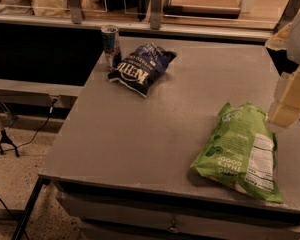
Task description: Move green rice chip bag near blue chip bag
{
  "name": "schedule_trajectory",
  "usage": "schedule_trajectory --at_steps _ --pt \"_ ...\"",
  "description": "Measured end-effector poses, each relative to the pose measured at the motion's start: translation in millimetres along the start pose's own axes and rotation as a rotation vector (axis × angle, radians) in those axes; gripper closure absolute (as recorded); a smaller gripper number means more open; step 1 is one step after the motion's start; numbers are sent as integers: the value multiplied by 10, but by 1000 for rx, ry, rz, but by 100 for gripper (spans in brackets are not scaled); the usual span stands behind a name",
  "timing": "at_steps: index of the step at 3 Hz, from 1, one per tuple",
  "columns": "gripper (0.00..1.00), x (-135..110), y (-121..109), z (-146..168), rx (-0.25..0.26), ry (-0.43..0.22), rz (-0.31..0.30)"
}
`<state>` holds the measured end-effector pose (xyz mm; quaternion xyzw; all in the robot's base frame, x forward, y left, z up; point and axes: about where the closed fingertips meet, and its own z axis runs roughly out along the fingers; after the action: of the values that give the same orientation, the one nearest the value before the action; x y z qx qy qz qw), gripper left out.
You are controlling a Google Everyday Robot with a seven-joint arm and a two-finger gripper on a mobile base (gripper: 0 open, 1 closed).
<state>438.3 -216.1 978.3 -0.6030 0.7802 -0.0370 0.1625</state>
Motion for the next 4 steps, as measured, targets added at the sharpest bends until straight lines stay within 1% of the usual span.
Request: schedule_trajectory --at_steps 1,2,3,4 --pt "0 0 0 0 0 0 0" --pt "0 104 -57 62 21 19 -56" --pt "0 381 -126 136 82 5 -141" --pt "0 552 -237 145 121 26 -214"
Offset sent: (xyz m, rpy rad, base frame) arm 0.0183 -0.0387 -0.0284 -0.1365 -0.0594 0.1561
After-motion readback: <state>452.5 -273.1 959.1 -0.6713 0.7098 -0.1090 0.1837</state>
